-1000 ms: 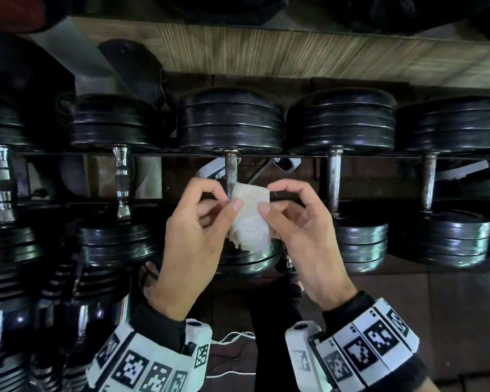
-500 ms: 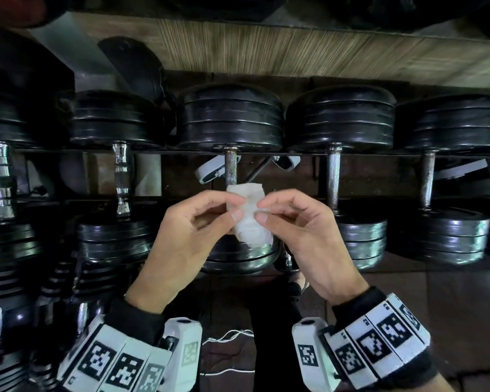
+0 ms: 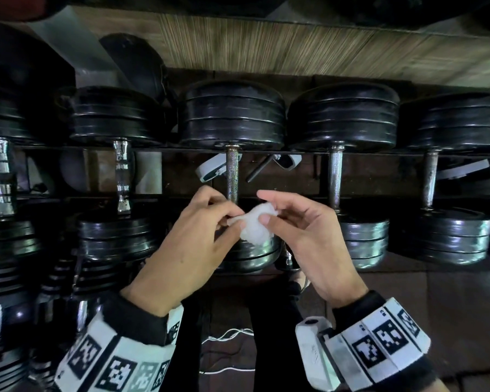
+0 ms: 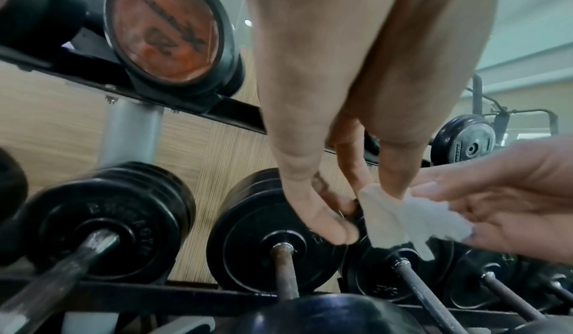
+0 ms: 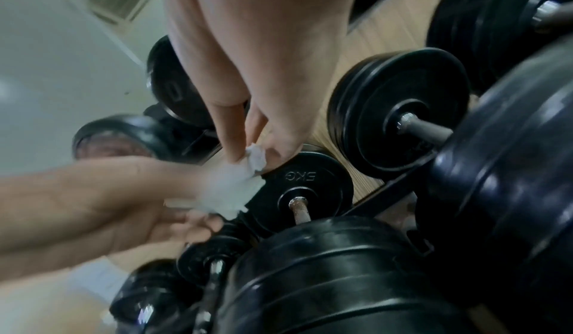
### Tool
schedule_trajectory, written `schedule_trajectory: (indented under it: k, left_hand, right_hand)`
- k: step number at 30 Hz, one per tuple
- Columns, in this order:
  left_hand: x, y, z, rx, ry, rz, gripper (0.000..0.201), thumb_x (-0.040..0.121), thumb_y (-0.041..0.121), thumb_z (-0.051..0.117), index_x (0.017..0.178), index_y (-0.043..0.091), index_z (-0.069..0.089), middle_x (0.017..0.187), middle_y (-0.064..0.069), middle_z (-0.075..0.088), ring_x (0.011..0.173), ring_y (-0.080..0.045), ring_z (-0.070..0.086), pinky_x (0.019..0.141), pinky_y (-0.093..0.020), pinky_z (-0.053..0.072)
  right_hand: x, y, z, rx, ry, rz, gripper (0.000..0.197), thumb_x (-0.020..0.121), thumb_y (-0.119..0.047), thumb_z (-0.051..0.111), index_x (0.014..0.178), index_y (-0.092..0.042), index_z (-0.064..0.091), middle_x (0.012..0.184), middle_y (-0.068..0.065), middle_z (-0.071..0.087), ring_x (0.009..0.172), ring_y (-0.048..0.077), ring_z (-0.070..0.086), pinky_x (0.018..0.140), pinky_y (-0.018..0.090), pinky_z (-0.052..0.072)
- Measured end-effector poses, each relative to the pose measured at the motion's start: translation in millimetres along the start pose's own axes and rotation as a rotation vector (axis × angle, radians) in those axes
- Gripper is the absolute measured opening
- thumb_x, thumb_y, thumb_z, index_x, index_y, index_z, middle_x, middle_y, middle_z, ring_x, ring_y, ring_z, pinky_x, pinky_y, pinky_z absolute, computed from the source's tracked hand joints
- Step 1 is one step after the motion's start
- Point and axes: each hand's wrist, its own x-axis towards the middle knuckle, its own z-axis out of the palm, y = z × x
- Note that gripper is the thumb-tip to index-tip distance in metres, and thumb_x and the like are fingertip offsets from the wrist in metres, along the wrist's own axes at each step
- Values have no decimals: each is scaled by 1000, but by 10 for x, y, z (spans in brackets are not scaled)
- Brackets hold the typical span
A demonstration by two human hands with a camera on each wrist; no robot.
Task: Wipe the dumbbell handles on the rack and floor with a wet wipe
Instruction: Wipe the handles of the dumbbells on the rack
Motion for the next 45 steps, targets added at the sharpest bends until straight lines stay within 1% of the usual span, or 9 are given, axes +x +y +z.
schedule_trajectory:
  k: [7, 9, 12, 18, 24, 30, 36, 41, 45]
  left_hand:
    - [-28, 67, 36, -359, 8, -164, 12, 98, 17, 59, 102, 18, 70, 88, 1, 74, 82, -16, 71, 80, -36, 57]
    - [-19, 99, 64, -450, 6, -204, 10, 96, 14, 62, 100, 14, 71, 85, -2, 75, 78, -15, 72, 76, -30, 58]
    - [10, 135, 92, -539, -5, -258, 8, 93, 14, 65, 98, 13, 71, 85, -6, 75, 75, -16, 73, 73, -25, 58]
    - [74, 126, 66, -600, 70, -324, 13, 89, 20, 72, 99, 13, 69, 82, -8, 75, 75, -15, 72, 68, -19, 54]
    - [100, 157, -8, -686, -22, -346, 38, 74, 39, 74, 108, 25, 67, 80, -10, 74, 74, -14, 71, 69, -21, 55]
    - [99, 126, -33, -724, -73, -330, 20, 93, 21, 66, 113, 23, 70, 86, -26, 67, 68, -16, 60, 65, -25, 54]
    - [56, 115, 46, -851, -5, -364, 14, 91, 13, 65, 102, 16, 74, 86, -24, 72, 68, -17, 62, 67, -26, 57]
    - [49, 103, 36, -1012, -23, -420, 29, 97, 24, 54, 106, 4, 72, 82, -14, 73, 76, -22, 69, 73, -26, 60]
    - [54, 98, 6, -917, -13, -362, 26, 85, 17, 68, 110, 8, 69, 93, -17, 75, 85, -22, 72, 78, -25, 58]
  right_hand:
    - [56, -35, 23, -64, -107, 163, 21, 96, -17, 66, 115, -10, 70, 105, 17, 72, 88, 23, 70, 80, 30, 60]
    - [74, -38, 18, 40, -60, 190, 14, 95, -12, 67, 106, -4, 71, 94, 23, 72, 76, 27, 65, 70, 29, 59]
    - [83, -23, 9, 26, 19, 118, 13, 93, -9, 68, 106, -9, 73, 77, 11, 69, 69, 16, 63, 64, 25, 53]
    - [62, -27, 73, 148, -15, 273, 42, 81, -31, 74, 115, -7, 69, 87, 7, 71, 74, 14, 67, 70, 25, 56]
    - [79, -48, 58, 69, -13, 169, 16, 90, -9, 71, 106, -5, 69, 71, 16, 65, 55, 19, 57, 53, 26, 50]
    - [57, -27, 50, 21, -26, 74, 12, 89, -6, 72, 100, -12, 72, 63, 5, 54, 52, 14, 47, 50, 23, 42]
    - [1, -24, 7, 95, -142, 56, 17, 91, -1, 66, 102, -10, 76, 85, 13, 64, 66, 16, 53, 64, 28, 47]
    - [10, -46, -96, 27, -220, 54, 31, 89, 11, 62, 99, -13, 78, 99, 2, 73, 78, 11, 60, 75, 25, 50]
    - [2, -54, -163, 102, -294, 99, 27, 92, -4, 65, 118, -8, 72, 109, 14, 71, 94, 18, 63, 84, 30, 51]
